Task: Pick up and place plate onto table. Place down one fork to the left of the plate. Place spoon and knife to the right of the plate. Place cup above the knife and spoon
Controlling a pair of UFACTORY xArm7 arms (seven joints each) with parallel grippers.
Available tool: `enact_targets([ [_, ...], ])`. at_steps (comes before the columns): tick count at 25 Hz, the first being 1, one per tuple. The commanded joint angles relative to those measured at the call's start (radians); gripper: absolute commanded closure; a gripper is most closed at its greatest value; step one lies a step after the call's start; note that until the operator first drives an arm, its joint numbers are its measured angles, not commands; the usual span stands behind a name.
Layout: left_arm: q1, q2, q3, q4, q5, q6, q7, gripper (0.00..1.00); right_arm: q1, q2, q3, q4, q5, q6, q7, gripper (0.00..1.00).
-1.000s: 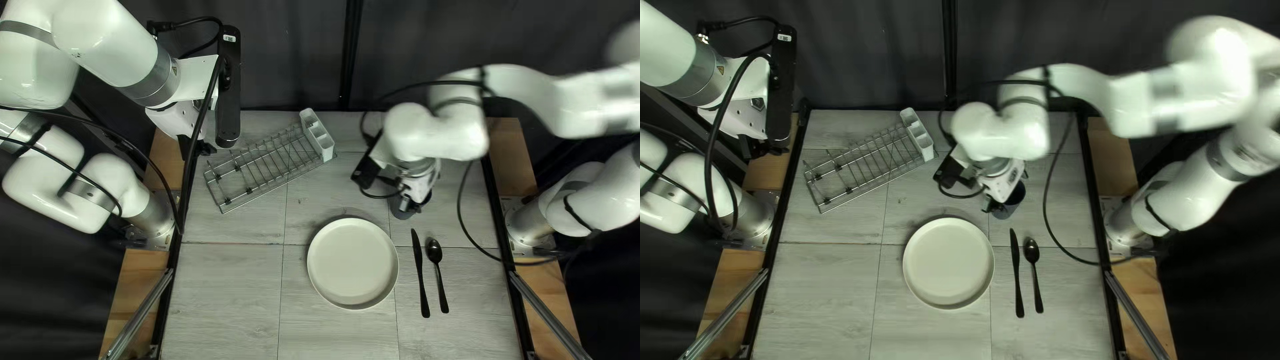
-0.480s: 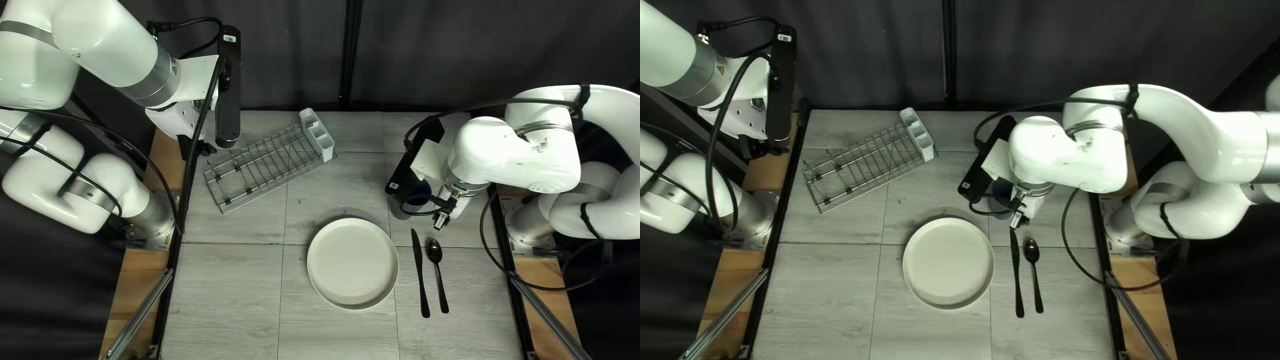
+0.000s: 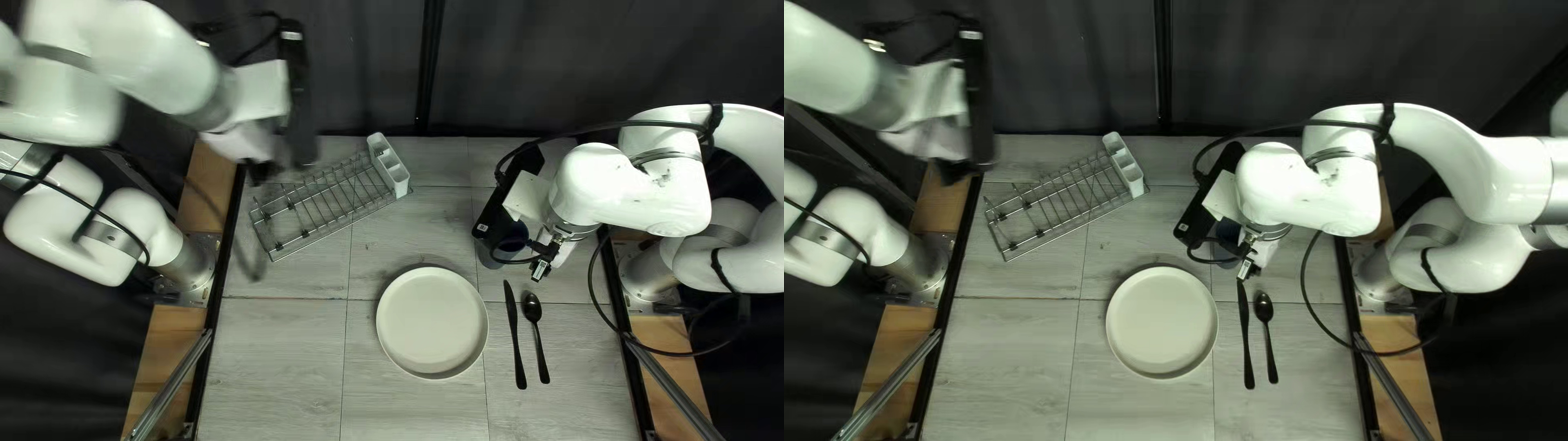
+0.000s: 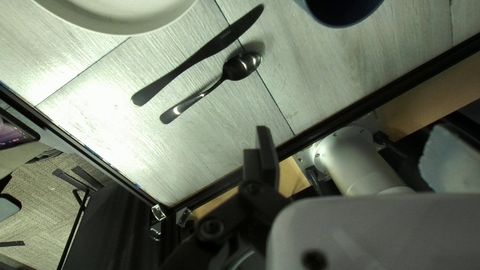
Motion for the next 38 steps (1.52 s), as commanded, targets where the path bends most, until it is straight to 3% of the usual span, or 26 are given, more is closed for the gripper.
enact_targets([
  [1,0.019,-0.089,0.113,-0.047,-0.004,-0.167,0.048,0.00,0.000,0.000,0.000,0.000,0.000,0.000,0.000,0.00],
  [7,0.020,-0.082,0.131,-0.056,-0.024,-0.178,0.052,0.00,0.000,0.000,0.000,0.000,0.000,0.000,0.000,0.00],
  [9,0.016,-0.151,0.129,-0.038,-0.016,-0.190,0.042,0.00,0.000,0.000,0.000,0.000,0.000,0.000,0.000,0.00],
  [12,0.048,-0.219,0.207,-0.105,0.003,-0.348,0.059,0.00,0.000,0.000,0.000,0.000,0.000,0.000,0.000,0.00],
  [17,0.086,-0.381,0.306,-0.115,-0.056,-0.556,0.092,0.00,0.000,0.000,0.000,0.000,0.000,0.000,0.000,0.00],
  [22,0.115,-0.491,0.342,-0.105,-0.134,-0.643,0.067,0.00,0.000,0.000,0.000,0.000,0.000,0.000,0.000,0.00],
  [27,0.122,-0.505,0.351,-0.123,-0.155,-0.668,0.067,0.02,0.000,0.000,0.000,0.000,0.000,0.000,0.000,0.00],
  [28,0.123,-0.500,0.352,-0.133,-0.154,-0.676,0.069,0.10,0.000,0.000,0.000,0.000,0.000,0.000,0.000,0.00],
  [30,0.128,-0.501,0.358,-0.165,-0.174,-0.727,0.098,0.55,0.000,0.000,0.000,0.000,0.000,0.000,0.000,0.00],
  [31,0.129,-0.508,0.360,-0.170,-0.184,-0.743,0.108,0.51,0.000,0.000,0.000,0.000,0.000,0.000,0.000,0.00],
  [33,0.132,-0.523,0.363,-0.179,-0.229,-0.776,0.150,0.00,0.000,0.000,0.000,0.000,0.000,0.000,0.000,0.00],
  [38,0.128,-0.478,0.366,-0.195,-0.279,-0.785,0.211,0.00,0.000,0.000,0.000,0.000,0.000,0.000,0.000,0.00],
])
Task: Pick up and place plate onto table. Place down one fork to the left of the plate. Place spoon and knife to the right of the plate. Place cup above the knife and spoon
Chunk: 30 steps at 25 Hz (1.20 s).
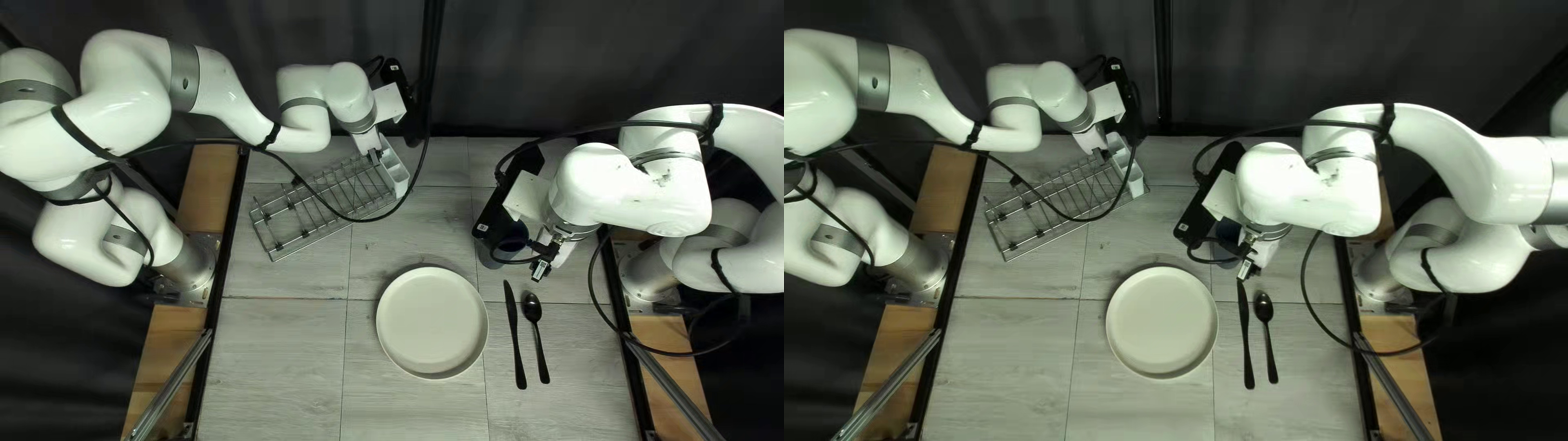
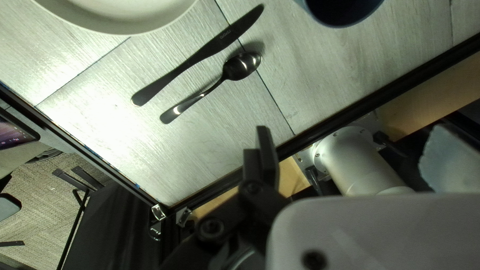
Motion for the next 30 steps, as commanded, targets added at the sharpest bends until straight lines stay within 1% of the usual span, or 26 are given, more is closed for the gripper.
enact_targets([
  [1,-0.005,0.039,-0.001,-0.008,-0.027,0.004,0.035,0.00,0.000,0.000,0.000,0.000,0.000,0.000,0.000,0.00],
  [3,-0.007,0.031,0.000,-0.007,-0.042,-0.006,0.048,0.00,0.000,0.000,0.000,0.000,0.000,0.000,0.000,0.00],
  [7,0.000,-0.036,0.006,0.000,-0.124,-0.049,0.121,0.00,0.000,0.000,0.000,0.000,0.000,0.000,0.000,0.00],
  [8,0.001,-0.039,0.007,0.001,-0.132,-0.050,0.130,0.41,0.000,0.000,0.000,0.000,0.000,0.000,0.000,0.00],
  [9,0.003,-0.046,0.008,0.002,-0.150,-0.054,0.151,0.97,0.000,0.000,0.000,0.000,0.000,0.000,0.000,0.00],
  [11,0.004,-0.048,0.008,0.004,-0.160,-0.055,0.169,1.00,0.000,0.000,0.000,0.000,0.000,0.000,0.000,0.00],
  [19,0.000,-0.041,0.003,0.007,-0.167,-0.055,0.183,1.00,0.000,0.000,0.000,0.000,0.000,0.000,0.000,0.00],
  [23,-0.004,0.016,-0.007,-0.005,-0.119,-0.022,0.145,1.00,0.000,0.000,0.000,0.000,0.000,0.000,0.000,0.00],
  [25,-0.004,0.055,-0.017,-0.009,-0.091,0.006,0.122,1.00,0.000,0.000,0.000,0.000,0.000,0.000,0.000,0.00],
  [27,-0.003,0.121,-0.041,-0.006,-0.056,0.071,0.092,1.00,0.000,0.000,0.000,0.000,0.000,0.000,0.000,0.00],
  [28,-0.004,0.136,-0.046,-0.005,-0.049,0.087,0.087,1.00,0.000,0.000,0.000,0.000,0.000,0.000,0.000,0.00],
  [29,-0.003,0.202,-0.073,0.003,-0.026,0.160,0.080,1.00,0.000,0.000,0.000,0.000,0.000,0.000,0.000,0.00],
  [30,-0.005,0.234,-0.084,0.009,-0.021,0.196,0.085,1.00,0.000,0.000,0.000,0.000,0.000,0.000,0.000,0.00],
])
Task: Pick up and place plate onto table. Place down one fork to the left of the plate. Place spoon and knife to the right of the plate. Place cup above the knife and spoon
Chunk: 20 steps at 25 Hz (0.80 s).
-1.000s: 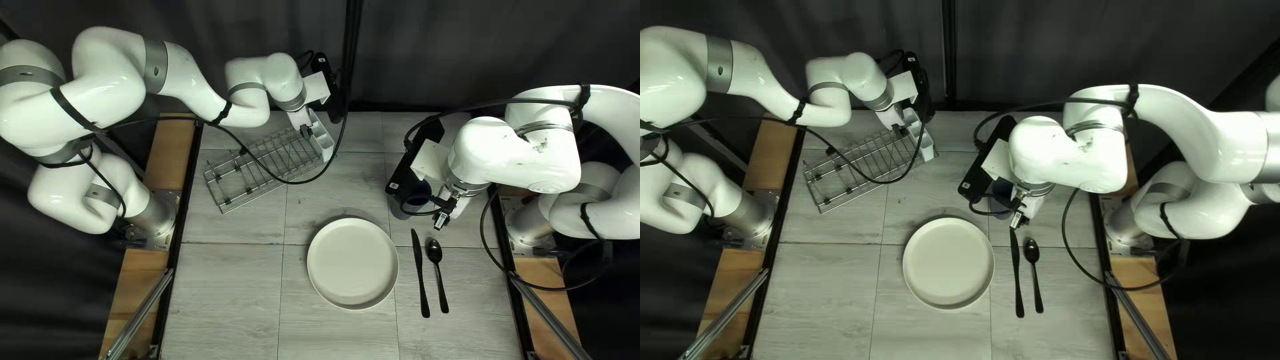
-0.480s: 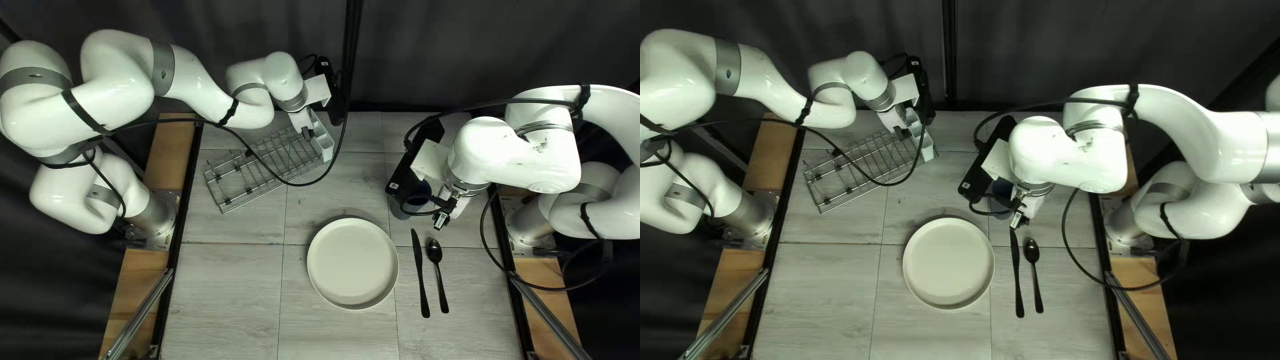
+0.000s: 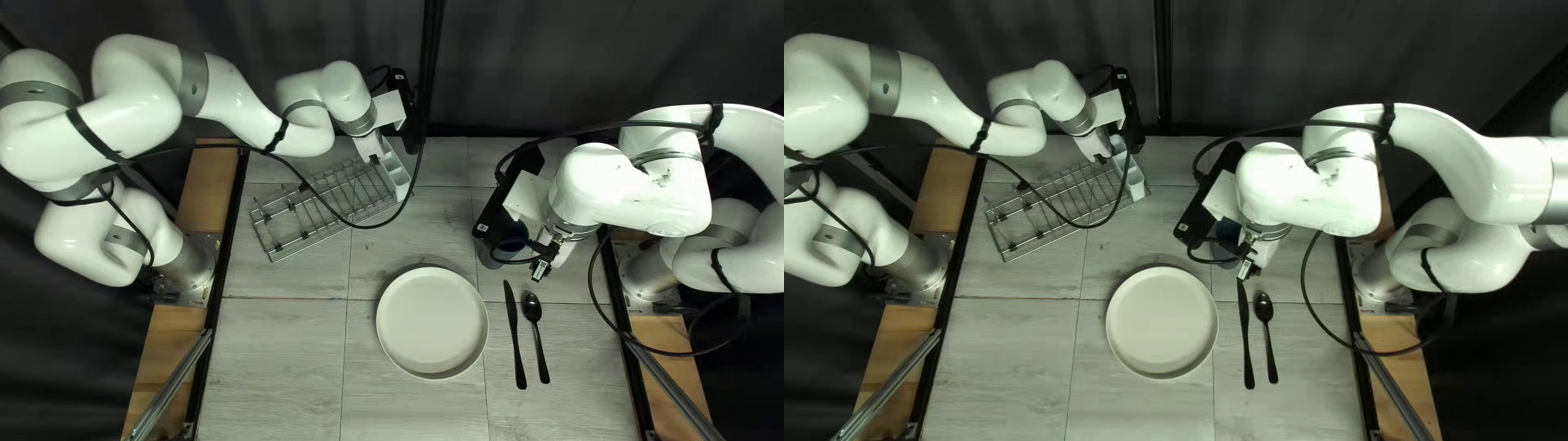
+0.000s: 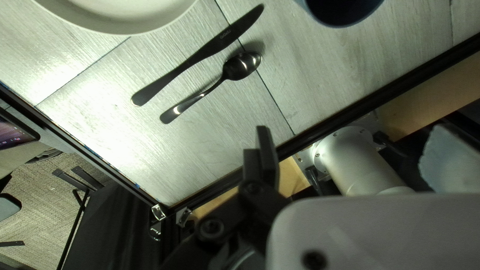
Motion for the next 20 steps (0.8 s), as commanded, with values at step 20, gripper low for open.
enact_targets([
  [20,-0.195,0.587,-0.143,-0.021,0.018,0.406,0.441,1.00,0.000,0.000,0.000,0.000,0.000,0.000,0.000,0.00],
])
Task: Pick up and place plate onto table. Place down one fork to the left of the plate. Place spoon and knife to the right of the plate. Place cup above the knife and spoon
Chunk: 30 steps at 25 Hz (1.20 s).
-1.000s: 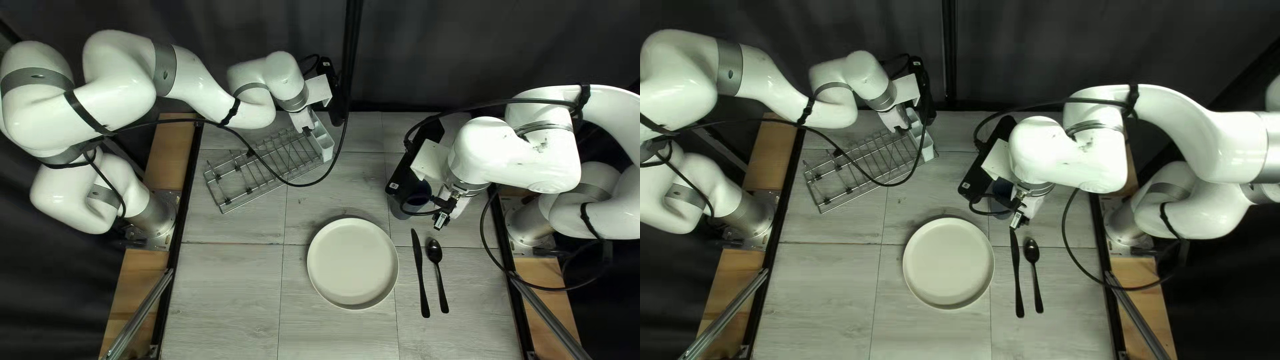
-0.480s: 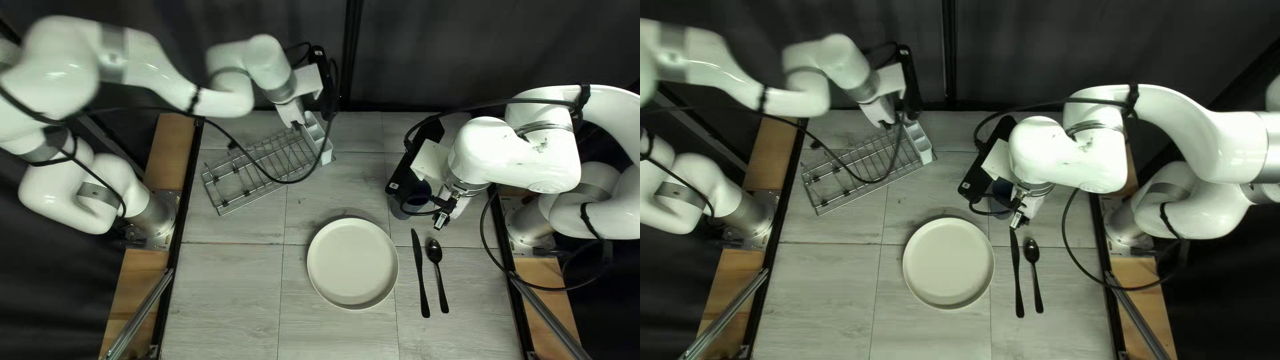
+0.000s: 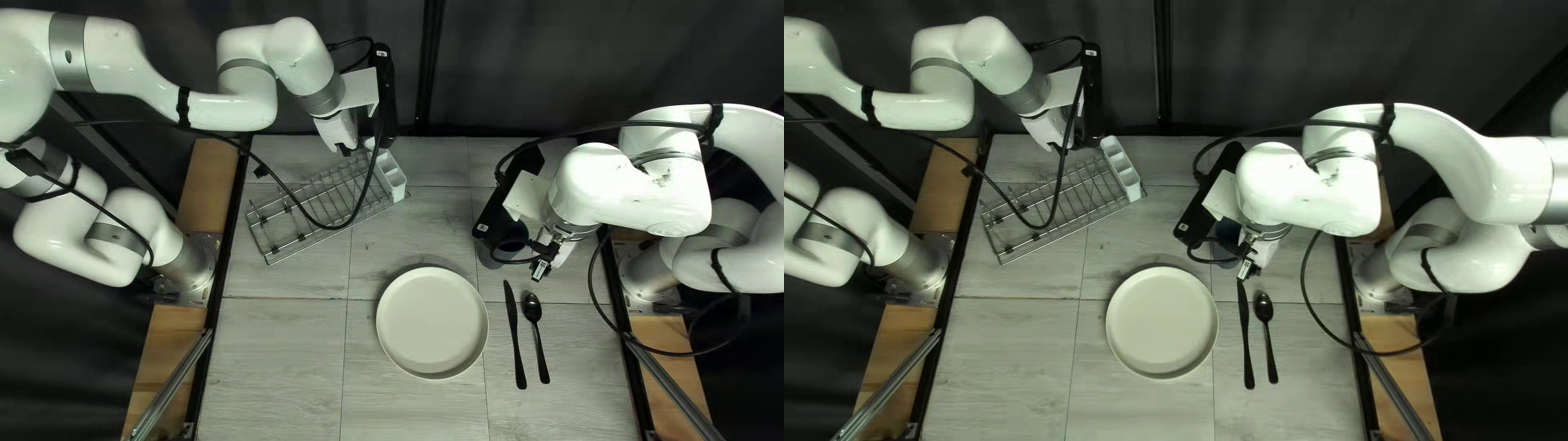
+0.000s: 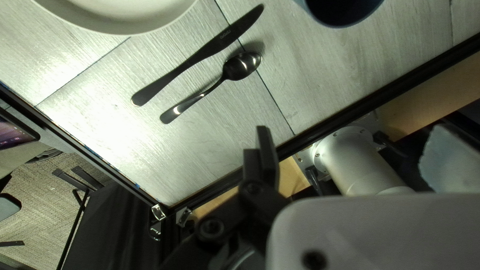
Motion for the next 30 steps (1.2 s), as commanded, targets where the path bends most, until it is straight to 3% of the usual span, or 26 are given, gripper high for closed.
enact_targets([
  [1,-0.116,0.293,-0.045,-0.105,0.015,0.032,0.267,1.00,0.000,0.000,0.000,0.000,0.000,0.000,0.000,0.00],
  [10,-0.117,0.302,-0.022,-0.116,0.000,0.027,0.276,1.00,0.000,0.000,0.000,0.000,0.000,0.000,0.000,0.00],
  [13,-0.277,0.262,0.055,-0.026,-0.087,0.091,0.494,1.00,0.000,0.000,0.000,0.000,0.000,0.000,0.000,0.00],
  [14,-0.378,0.242,0.078,0.014,-0.121,0.123,0.630,1.00,0.000,0.000,0.000,0.000,0.000,0.000,0.000,0.00],
  [16,-0.496,0.222,0.140,0.072,-0.165,0.152,0.808,1.00,0.000,0.000,0.000,0.000,0.000,0.000,0.000,0.00],
  [25,-0.509,0.221,0.150,0.079,-0.171,0.156,0.832,1.00,0.000,0.000,0.000,0.000,0.000,0.000,0.000,0.00],
  [26,-0.523,0.214,0.180,0.074,-0.191,0.146,0.850,1.00,0.000,0.000,0.000,0.000,0.000,0.000,0.000,0.00],
  [30,-0.661,0.007,0.287,0.198,-0.246,0.192,1.012,1.00,0.000,0.000,0.000,0.000,0.000,0.000,0.000,0.00],
])
